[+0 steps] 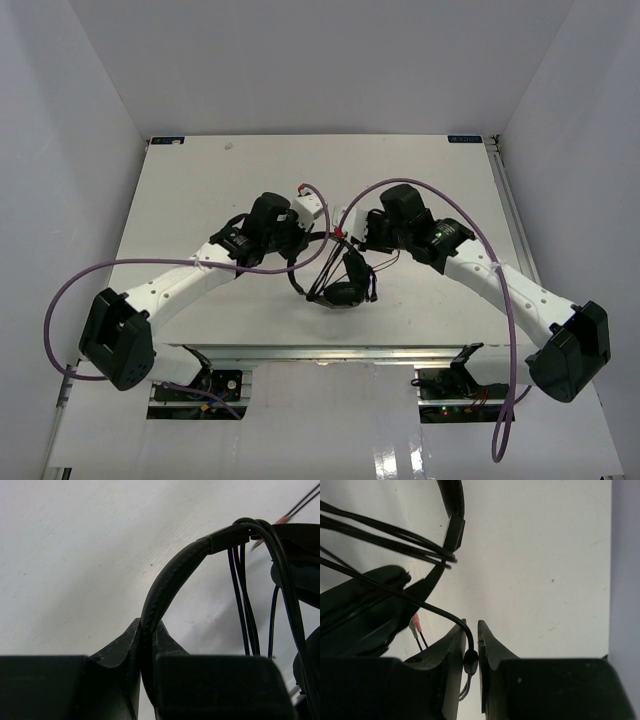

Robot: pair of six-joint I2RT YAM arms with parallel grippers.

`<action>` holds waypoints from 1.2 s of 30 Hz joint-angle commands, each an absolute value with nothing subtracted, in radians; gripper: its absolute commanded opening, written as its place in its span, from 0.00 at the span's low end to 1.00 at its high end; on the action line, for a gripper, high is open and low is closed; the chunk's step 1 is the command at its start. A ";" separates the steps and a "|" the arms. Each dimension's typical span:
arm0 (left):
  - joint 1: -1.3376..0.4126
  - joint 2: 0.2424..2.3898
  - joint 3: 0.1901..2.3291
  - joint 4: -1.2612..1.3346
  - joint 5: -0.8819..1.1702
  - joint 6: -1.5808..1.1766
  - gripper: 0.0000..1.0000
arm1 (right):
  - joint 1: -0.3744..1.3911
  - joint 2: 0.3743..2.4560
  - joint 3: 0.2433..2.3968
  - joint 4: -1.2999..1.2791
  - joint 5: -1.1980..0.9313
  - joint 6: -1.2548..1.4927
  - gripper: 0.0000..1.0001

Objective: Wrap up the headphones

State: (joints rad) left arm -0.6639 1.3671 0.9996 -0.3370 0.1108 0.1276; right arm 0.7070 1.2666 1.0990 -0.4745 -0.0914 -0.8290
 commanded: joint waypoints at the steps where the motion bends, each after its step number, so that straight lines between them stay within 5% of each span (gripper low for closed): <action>1: -0.701 1.251 0.999 -0.343 0.280 0.118 0.00 | 0.640 1.308 1.083 -0.370 -0.295 -0.710 0.21; 9: -0.716 1.166 1.025 -0.338 0.357 0.018 0.00 | 0.523 1.363 1.056 -0.301 -0.634 -0.553 0.24; 19: -0.716 1.137 0.893 -0.088 0.214 -0.227 0.00 | 0.463 1.454 0.976 -0.136 -0.993 -0.360 0.35; 36: -0.684 1.265 0.686 0.279 -0.251 -0.592 0.00 | 0.425 1.785 1.035 0.069 -1.137 -0.160 0.37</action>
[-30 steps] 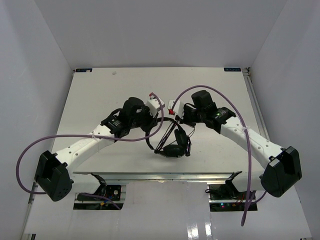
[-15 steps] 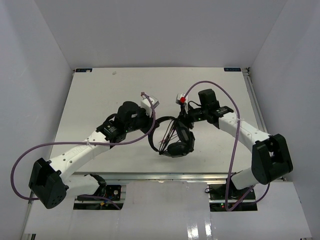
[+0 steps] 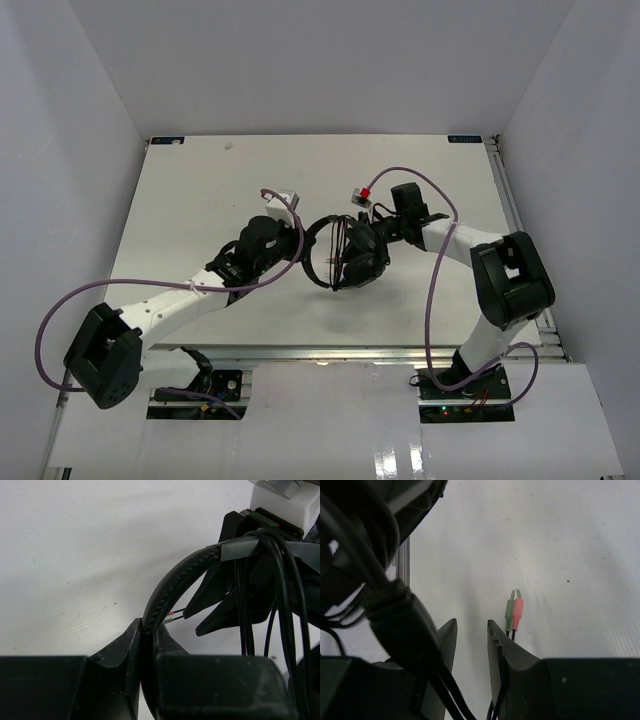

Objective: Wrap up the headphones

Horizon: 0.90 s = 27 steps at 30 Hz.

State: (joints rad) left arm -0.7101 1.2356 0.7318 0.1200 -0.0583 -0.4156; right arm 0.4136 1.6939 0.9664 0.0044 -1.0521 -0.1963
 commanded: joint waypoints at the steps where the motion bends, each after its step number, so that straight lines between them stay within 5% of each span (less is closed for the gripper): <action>1: -0.678 1.280 0.681 0.288 -0.269 -0.605 0.00 | 0.425 1.813 1.048 0.079 -1.143 -0.150 0.37; 17: -0.550 1.412 0.583 0.361 -0.281 -0.836 0.00 | 0.403 2.065 1.081 0.324 -1.210 0.088 0.38; 27: -0.486 1.569 0.706 0.206 -0.315 -0.950 0.00 | 0.388 2.063 1.054 0.334 -1.181 0.107 0.39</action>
